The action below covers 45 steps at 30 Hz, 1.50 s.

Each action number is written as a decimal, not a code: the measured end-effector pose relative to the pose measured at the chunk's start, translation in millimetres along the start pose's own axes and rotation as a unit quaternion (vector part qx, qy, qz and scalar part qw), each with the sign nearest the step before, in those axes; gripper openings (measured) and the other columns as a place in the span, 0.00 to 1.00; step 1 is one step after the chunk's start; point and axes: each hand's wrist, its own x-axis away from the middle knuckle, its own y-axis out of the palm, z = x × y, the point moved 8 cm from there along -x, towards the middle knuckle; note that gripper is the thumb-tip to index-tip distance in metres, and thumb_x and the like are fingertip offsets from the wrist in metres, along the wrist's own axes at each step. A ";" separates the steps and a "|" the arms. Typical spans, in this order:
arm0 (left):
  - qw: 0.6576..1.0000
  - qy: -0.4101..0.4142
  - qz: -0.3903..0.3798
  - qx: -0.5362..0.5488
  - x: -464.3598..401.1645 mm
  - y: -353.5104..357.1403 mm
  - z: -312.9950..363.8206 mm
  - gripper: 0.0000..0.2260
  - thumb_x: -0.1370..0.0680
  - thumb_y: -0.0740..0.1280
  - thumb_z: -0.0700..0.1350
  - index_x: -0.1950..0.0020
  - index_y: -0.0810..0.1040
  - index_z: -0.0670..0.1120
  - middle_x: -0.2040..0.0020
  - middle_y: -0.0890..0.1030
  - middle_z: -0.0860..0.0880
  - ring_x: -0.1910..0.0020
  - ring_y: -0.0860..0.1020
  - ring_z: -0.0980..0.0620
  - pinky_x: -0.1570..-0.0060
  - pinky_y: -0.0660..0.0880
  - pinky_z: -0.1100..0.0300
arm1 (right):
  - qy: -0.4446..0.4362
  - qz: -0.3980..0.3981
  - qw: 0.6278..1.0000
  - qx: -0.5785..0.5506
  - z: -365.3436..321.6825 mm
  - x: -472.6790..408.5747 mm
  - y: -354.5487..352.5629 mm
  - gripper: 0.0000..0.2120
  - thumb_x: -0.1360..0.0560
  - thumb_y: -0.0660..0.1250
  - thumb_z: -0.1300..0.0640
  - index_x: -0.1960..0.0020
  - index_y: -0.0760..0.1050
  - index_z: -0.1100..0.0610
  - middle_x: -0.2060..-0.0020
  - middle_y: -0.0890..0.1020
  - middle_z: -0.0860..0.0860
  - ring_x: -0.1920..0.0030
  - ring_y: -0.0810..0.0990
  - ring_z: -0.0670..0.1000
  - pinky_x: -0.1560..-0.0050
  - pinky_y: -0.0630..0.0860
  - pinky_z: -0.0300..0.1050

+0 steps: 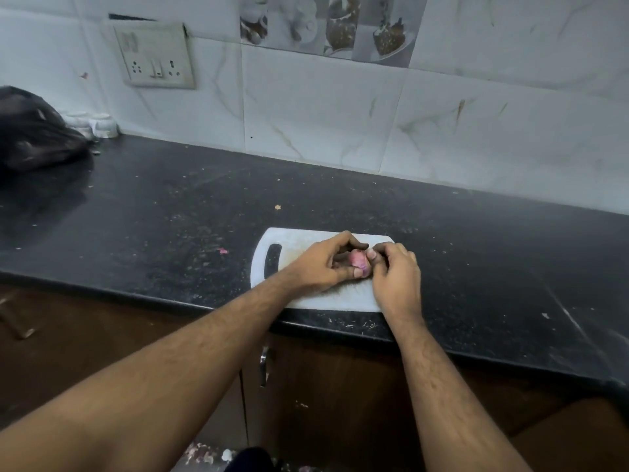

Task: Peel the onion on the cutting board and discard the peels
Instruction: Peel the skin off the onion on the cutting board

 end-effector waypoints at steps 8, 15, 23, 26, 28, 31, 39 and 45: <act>0.999 0.003 -0.022 -0.049 -1.3 3.5 -1.5 0.15 0.21 0.73 0.49 0.39 0.72 0.48 0.44 0.83 0.48 0.47 0.80 0.52 0.44 0.79 0.53 | 0.027 -0.070 0.997 -0.029 6.4 -2.3 10.6 0.13 0.14 0.59 0.54 0.43 0.80 0.59 0.51 0.81 0.50 0.46 0.75 0.52 0.49 0.69 0.46; 0.999 0.003 -0.004 -0.052 -1.0 -1.6 1.2 0.16 0.22 0.76 0.50 0.41 0.73 0.48 0.45 0.82 0.51 0.52 0.79 0.53 0.49 0.78 0.56 | 0.127 0.029 0.977 -0.166 22.6 4.4 -9.0 0.06 0.15 0.64 0.57 0.44 0.80 0.51 0.50 0.84 0.46 0.47 0.83 0.50 0.44 0.81 0.49; 1.000 0.018 0.003 -0.026 -1.8 -1.0 1.2 0.14 0.22 0.76 0.45 0.42 0.75 0.48 0.49 0.82 0.53 0.54 0.77 0.58 0.48 0.78 0.53 | 0.054 -0.031 0.991 -0.121 6.0 1.0 1.9 0.06 0.19 0.71 0.54 0.43 0.84 0.52 0.49 0.86 0.44 0.49 0.82 0.41 0.50 0.76 0.34; 1.000 0.015 0.001 -0.024 -1.3 -0.6 1.1 0.14 0.22 0.74 0.46 0.38 0.76 0.49 0.42 0.83 0.51 0.44 0.81 0.54 0.41 0.80 0.51 | 0.060 0.002 0.992 -0.113 6.8 1.6 -5.3 0.04 0.22 0.74 0.57 0.48 0.85 0.54 0.51 0.84 0.45 0.52 0.80 0.38 0.56 0.71 0.24; 0.999 0.006 -0.001 -0.032 -1.5 0.3 0.2 0.16 0.21 0.73 0.46 0.34 0.76 0.49 0.39 0.82 0.52 0.40 0.81 0.53 0.37 0.79 0.54 | 0.063 0.018 0.992 -0.105 7.7 2.7 -7.7 0.02 0.23 0.75 0.58 0.50 0.85 0.55 0.53 0.83 0.46 0.54 0.79 0.39 0.56 0.70 0.22; 0.999 -0.009 -0.003 -0.050 -2.8 2.0 -0.9 0.20 0.20 0.73 0.47 0.28 0.76 0.50 0.38 0.82 0.52 0.39 0.81 0.56 0.36 0.78 0.60 | 0.059 0.022 0.994 -0.091 6.2 2.6 -8.0 0.01 0.22 0.74 0.59 0.51 0.84 0.56 0.55 0.83 0.46 0.55 0.80 0.41 0.58 0.71 0.24; 0.984 -0.019 0.008 -0.174 -7.6 5.6 -5.1 0.24 0.25 0.74 0.54 0.34 0.69 0.50 0.43 0.81 0.47 0.51 0.79 0.51 0.48 0.79 0.50 | 0.006 -0.036 0.999 -0.007 -2.1 0.7 4.4 0.04 0.18 0.66 0.60 0.47 0.80 0.56 0.52 0.80 0.45 0.49 0.75 0.49 0.50 0.72 0.45; 0.987 -0.010 0.019 -0.162 -6.5 2.6 -1.5 0.21 0.24 0.72 0.48 0.32 0.71 0.53 0.42 0.82 0.47 0.45 0.80 0.48 0.42 0.79 0.45 | 0.014 -0.017 0.999 -0.025 2.7 2.2 2.6 0.07 0.17 0.63 0.61 0.46 0.80 0.55 0.51 0.82 0.47 0.48 0.77 0.49 0.52 0.70 0.43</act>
